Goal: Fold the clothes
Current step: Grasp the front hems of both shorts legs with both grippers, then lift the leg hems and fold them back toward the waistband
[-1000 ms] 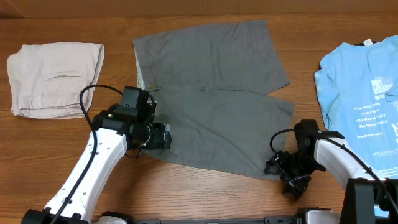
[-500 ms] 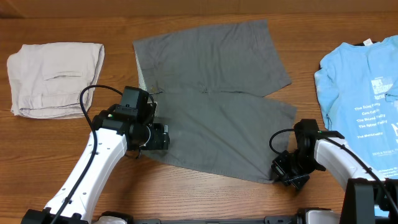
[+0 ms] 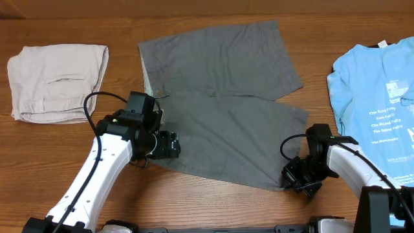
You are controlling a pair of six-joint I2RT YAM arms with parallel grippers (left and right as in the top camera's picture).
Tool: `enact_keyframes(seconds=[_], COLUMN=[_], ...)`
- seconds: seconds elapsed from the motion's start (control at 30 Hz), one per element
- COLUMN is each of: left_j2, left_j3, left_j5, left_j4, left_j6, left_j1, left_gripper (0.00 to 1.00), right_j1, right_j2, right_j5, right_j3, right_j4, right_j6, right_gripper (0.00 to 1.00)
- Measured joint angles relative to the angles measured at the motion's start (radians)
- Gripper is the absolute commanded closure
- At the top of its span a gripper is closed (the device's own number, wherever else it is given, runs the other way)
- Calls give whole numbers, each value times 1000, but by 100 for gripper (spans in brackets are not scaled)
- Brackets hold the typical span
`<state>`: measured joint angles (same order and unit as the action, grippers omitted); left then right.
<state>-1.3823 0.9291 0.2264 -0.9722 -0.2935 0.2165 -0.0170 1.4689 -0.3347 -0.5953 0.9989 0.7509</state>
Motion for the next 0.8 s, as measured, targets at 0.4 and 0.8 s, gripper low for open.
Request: enact_keyframes(seconds=[0.4,0.8], left_j2=[0,0], left_j3=[-77,-179], left_j5=[-142,-190], left_j4=[47,212], left_j6=[-288,-467], left_j1=[0,-8], left_gripper=[28,35], right_j1=[0,0], right_j2=[-1,-1], right_j5=[-1,-1], right_j3=[0,0], right_j4=[-4,-5], right_j6=[0,0], right_gripper=[96,96])
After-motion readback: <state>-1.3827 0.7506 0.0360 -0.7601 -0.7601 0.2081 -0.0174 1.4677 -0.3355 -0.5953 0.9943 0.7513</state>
